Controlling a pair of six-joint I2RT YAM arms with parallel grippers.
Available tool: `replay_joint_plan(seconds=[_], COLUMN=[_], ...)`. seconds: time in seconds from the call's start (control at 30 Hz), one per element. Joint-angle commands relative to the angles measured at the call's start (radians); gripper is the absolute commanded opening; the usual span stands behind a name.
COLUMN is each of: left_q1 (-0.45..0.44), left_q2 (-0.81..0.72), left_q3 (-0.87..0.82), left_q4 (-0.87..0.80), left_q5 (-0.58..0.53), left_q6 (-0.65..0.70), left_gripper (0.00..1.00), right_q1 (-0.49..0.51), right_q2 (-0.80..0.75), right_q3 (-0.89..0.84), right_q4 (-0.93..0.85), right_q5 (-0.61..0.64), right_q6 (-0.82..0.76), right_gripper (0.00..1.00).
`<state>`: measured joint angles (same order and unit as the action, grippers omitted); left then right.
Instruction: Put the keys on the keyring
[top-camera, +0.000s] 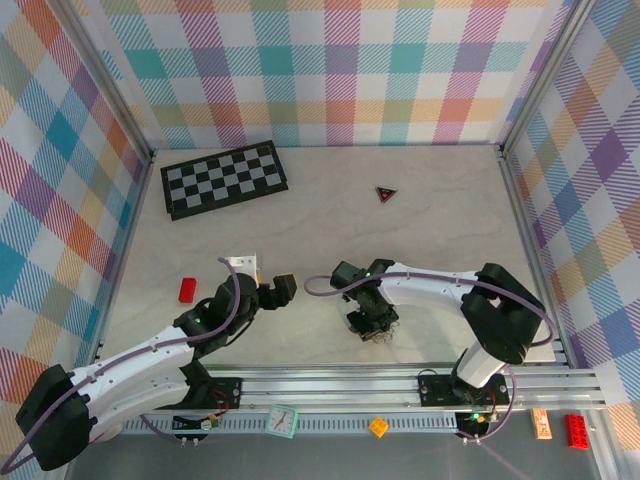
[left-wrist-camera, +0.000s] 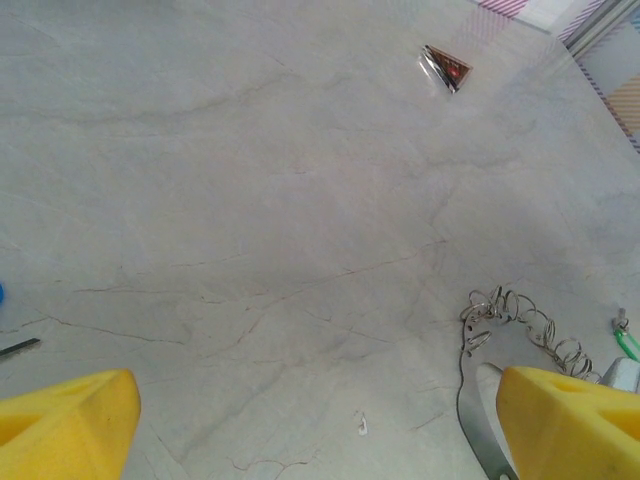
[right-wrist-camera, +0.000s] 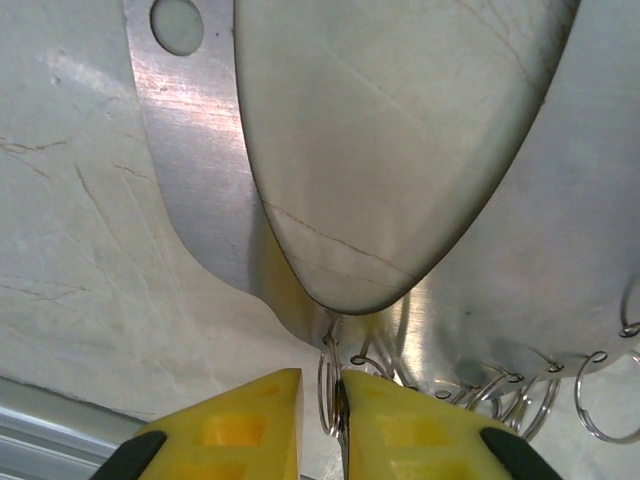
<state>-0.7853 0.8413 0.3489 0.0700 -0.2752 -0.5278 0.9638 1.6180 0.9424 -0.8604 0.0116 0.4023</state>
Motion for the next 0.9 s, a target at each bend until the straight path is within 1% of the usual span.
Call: replay_joint_plan(seconds=[0.0,0.17,0.2,0.37,0.47,0.67,0.77,0.87], left_q1=[-0.014,-0.014,-0.013,-0.013,-0.013,-0.013,-0.014,-0.014], left_q2=[-0.021,-0.031,-0.033,-0.030,-0.033,-0.031,-0.022,-0.006], left_q3=[-0.011,-0.009,-0.007,0.021,0.043,0.103,0.146,0.192], left_q4=[-0.029,-0.032,-0.029,-0.022,-0.032,-0.037,-0.038,-0.038], left_q5=[-0.018,-0.027,-0.031,-0.040,-0.046,-0.053,-0.047,-0.048], left_q6=[-0.009,-0.009,-0.009,0.009,0.037,0.149,0.232,0.332], left_gripper=[0.91,0.91,0.91,0.91,0.91,0.90,0.88,0.86], right_q1=[0.011,0.012,0.012,0.012,0.012,0.013,0.013,0.013], right_q2=[0.013,0.005,-0.001,-0.039,-0.097,-0.231,-0.298,-0.381], right_q3=[0.024,0.029,0.030,0.020,0.002,-0.004,-0.006,-0.016], right_q4=[-0.037,-0.041,-0.042,-0.035,-0.010,0.026,0.057,0.134], right_q5=[0.008,0.008,0.009,0.030,0.059,0.127,0.158,0.198], right_q6=[0.002,0.000,0.000,0.003,0.012,-0.012,-0.045,-0.094], right_gripper=[0.13,0.04,0.00,0.00,0.00,0.00,0.00,0.00])
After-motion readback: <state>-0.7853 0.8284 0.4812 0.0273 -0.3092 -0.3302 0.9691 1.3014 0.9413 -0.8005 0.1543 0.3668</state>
